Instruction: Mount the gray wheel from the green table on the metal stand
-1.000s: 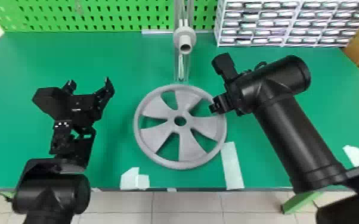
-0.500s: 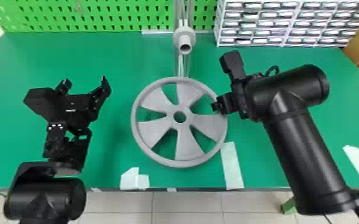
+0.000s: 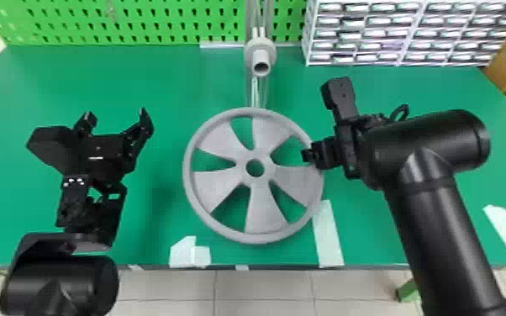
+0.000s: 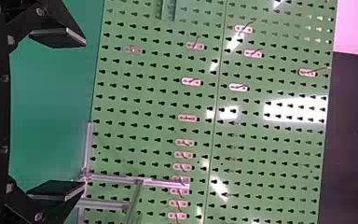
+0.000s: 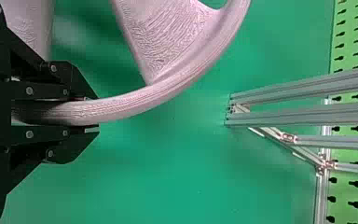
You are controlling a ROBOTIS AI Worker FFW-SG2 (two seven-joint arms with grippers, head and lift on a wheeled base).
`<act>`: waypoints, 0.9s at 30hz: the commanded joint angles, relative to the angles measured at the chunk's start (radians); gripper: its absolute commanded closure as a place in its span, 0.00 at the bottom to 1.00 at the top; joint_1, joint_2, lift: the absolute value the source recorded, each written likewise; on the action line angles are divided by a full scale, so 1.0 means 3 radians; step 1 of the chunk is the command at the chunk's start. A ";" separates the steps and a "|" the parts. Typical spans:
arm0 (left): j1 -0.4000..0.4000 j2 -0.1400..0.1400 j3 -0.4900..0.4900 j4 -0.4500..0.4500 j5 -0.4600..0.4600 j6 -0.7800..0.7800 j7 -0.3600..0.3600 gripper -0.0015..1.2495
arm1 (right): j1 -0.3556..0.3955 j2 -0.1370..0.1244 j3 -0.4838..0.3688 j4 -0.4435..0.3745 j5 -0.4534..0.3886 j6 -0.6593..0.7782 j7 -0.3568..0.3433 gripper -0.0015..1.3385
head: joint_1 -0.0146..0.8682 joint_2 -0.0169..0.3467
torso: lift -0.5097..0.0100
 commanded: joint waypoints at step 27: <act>0.0457 0.0000 -0.0148 -0.0615 0.0042 0.0151 0.0109 0.16 | 0.0832 -0.0041 -0.0206 -0.0670 -0.0677 -0.1093 -0.0617 0.81 | 1.00 0.19 | 0.80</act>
